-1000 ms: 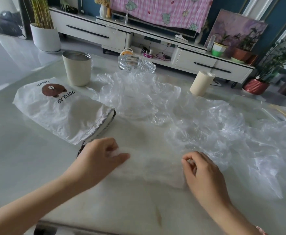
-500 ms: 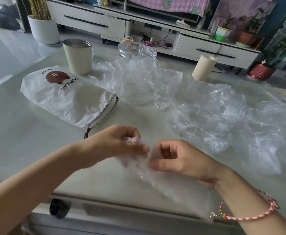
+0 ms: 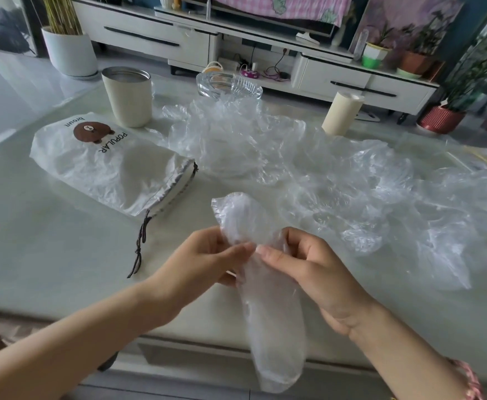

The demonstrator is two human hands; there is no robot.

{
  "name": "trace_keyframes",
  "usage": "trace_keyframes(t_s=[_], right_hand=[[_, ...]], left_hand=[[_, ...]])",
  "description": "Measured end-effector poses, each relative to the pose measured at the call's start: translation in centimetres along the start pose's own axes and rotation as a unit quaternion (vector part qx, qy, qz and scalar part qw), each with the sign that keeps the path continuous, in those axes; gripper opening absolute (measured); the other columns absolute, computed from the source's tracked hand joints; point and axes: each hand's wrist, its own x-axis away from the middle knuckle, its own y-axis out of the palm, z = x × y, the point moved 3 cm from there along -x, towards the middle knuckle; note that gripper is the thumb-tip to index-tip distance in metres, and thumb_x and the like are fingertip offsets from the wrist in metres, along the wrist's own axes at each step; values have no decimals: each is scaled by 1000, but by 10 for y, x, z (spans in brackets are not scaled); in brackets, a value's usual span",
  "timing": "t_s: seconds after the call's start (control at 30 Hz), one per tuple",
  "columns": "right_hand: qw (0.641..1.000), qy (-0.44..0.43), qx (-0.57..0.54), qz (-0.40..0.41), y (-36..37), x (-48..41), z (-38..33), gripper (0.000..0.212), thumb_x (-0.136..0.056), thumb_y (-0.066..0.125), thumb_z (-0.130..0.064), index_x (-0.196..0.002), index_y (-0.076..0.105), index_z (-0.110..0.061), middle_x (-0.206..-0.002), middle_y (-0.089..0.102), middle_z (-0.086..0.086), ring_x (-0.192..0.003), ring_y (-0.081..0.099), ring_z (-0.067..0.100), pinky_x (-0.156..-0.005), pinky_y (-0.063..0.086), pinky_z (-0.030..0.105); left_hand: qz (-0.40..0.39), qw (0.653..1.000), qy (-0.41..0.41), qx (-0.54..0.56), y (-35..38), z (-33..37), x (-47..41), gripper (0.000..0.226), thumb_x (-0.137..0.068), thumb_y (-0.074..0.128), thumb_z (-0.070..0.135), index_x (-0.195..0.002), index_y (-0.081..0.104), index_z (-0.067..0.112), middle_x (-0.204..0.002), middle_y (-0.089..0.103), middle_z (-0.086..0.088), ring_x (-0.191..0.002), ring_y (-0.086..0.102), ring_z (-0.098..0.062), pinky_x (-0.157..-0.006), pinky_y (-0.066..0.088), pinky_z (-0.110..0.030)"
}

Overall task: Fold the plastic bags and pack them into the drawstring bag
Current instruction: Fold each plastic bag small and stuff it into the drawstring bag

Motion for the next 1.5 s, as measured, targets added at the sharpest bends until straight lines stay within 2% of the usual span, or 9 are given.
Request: trace_keyframes(t_s=[0.17, 0.53, 0.87, 0.93, 1.0, 1.1, 1.2, 1.33, 1.5], right_hand=[[997, 49, -56, -38, 1, -4, 1, 21, -83, 67, -13, -102, 65, -4, -100, 68, 18, -91, 63, 28, -91, 48, 40], [996, -82, 37, 1, 6, -10, -11, 58, -77, 43, 24, -53, 72, -20, -82, 67, -10, -86, 62, 6, -73, 47, 15], [996, -81, 7, 44, -11, -16, -5, 31, -75, 58, 4, -85, 73, -21, -89, 67, -1, -80, 57, 9, -71, 45, 16], [948, -203, 228, 90, -13, -9, -12, 46, -71, 53, 4, -106, 64, -23, -112, 59, -5, -97, 53, 5, -88, 40, 16], [816, -336, 458, 103, 0, 1, -11, 52, -73, 51, 1, -121, 52, -20, -125, 46, -1, -115, 43, 12, -103, 27, 18], [732, -434, 521, 67, 26, 15, -4, 28, -90, 43, -16, -117, 52, -17, -125, 45, 3, -116, 42, 20, -103, 24, 23], [786, -439, 436, 10, 38, 16, -1, 19, -93, 50, -23, -92, 68, -15, -98, 62, -2, -95, 53, 16, -86, 38, 25], [951, -241, 193, -31, 30, 6, -8, 9, -88, 62, -26, -81, 68, -24, -75, 60, -20, -76, 52, -3, -75, 38, 11], [987, -128, 96, -19, 24, -10, -5, 20, -90, 62, -20, -74, 64, -7, -63, 53, -4, -63, 47, 5, -63, 39, 18]], left_hand=[[-22, 999, -17, -17, 3, -3, 2, 31, -76, 61, 25, -98, 66, 3, -87, 72, -12, -73, 64, -19, -63, 52, -26], [-24, 971, -153, 182, -3, -6, -1, 36, -85, 47, 33, -94, 62, 2, -92, 64, -22, -76, 60, -29, -72, 52, -35], [-54, 978, -135, 151, -2, -2, 5, 30, -83, 50, 18, -97, 67, -2, -84, 72, -15, -68, 69, -21, -62, 57, -26], [-22, 980, -122, 153, -7, -1, 3, 28, -90, 47, 15, -92, 67, -4, -83, 72, -17, -66, 70, -22, -57, 56, -26], [-3, 982, -105, 155, -9, 0, 2, 26, -92, 47, 14, -94, 67, -4, -88, 72, -18, -69, 70, -23, -58, 56, -27], [22, 988, -84, 128, -10, -5, 1, 21, -92, 51, 15, -94, 64, -2, -82, 67, -15, -67, 65, -22, -60, 55, -28], [64, 990, -56, 113, -13, -9, -1, 14, -91, 55, 17, -83, 57, 5, -67, 58, -8, -55, 55, -14, -49, 48, -21], [115, 991, 12, 66, -17, -9, -5, 11, -90, 57, 8, -98, 62, 3, -81, 66, -20, -70, 62, -26, -68, 51, -36], [101, 993, 30, 54, -15, -7, -6, 17, -80, 63, 10, -95, 68, 5, -89, 69, -15, -76, 63, -20, -68, 52, -33]])
